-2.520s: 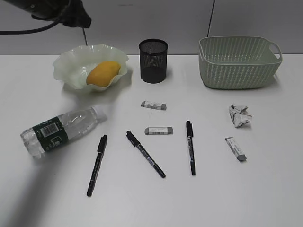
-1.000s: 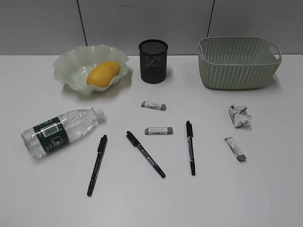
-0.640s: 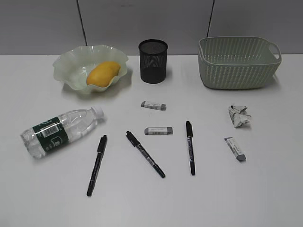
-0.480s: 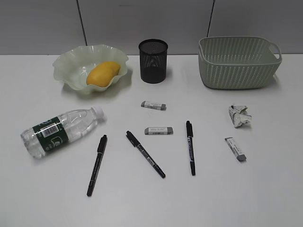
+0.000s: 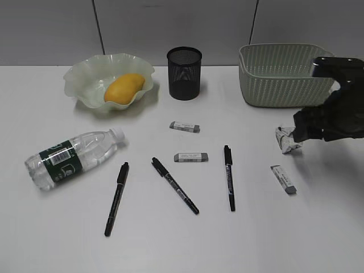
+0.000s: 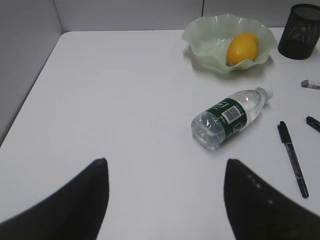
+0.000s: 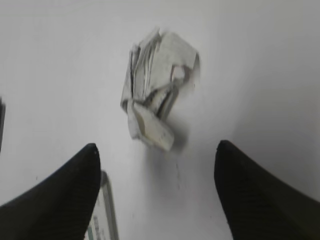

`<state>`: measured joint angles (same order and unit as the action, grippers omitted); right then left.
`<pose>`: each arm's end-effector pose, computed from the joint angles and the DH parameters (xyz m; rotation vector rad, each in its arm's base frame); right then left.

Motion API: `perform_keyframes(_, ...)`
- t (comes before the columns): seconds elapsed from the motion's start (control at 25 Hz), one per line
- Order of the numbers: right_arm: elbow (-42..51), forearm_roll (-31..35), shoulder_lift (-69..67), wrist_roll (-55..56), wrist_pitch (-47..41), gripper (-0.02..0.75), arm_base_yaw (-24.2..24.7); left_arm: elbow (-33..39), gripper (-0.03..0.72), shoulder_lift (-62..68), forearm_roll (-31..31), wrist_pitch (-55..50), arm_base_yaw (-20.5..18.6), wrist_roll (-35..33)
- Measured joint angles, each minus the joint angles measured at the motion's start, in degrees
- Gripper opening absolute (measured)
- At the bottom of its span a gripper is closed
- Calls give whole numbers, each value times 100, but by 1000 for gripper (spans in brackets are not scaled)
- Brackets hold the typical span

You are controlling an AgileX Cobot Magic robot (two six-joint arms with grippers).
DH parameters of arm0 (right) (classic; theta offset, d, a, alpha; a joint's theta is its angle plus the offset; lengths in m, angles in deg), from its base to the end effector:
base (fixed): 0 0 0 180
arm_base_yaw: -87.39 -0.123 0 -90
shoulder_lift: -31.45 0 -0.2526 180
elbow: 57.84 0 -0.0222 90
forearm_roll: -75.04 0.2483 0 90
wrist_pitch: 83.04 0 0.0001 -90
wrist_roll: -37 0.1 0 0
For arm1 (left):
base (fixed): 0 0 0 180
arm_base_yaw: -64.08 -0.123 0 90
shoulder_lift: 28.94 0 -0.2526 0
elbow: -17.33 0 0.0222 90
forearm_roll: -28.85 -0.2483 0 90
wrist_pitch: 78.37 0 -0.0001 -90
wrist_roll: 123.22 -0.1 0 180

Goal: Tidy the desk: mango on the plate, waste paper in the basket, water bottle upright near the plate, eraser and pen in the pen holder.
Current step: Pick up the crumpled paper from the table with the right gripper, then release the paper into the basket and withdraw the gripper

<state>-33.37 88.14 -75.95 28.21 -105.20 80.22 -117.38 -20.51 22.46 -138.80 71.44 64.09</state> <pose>0.3160 0.0484 0.1256 -0.1160 2.6814 0.1725 0.0291 0.0060 0.2843 -0.0069 1.9877 -0.0334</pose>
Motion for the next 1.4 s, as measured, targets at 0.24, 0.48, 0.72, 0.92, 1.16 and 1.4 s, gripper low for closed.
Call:
perform_keyframes(0.24, -1093, 206, -1150, -6, -8, 608, 0, 0, 521, 0, 0, 0, 0, 0)
perform_keyframes(0.48, -1619, 322, -1891, -6, -353, 581, 0, 0, 520, 0, 0, 0, 0, 0)
perform_keyframes(0.72, -1683, 383, -1859, -1, -462, 115, 0, 0, 520, 0, 0, 0, 0, 0)
perform_keyframes(0.92, -1826, 389, -1120, -1, -426, 50, 0, 0, 519, 0, 5, 0, 0, 0)
perform_keyframes(1.16, -3101, 229, -1071, 5, -447, 48, 0, 0, 519, 0, 5, 0, 0, 0)
perform_keyframes(1.4, -5002, -240, -2606, 261, -1368, 120, 0, 0, 505, 0, 5, 0, 0, 0)
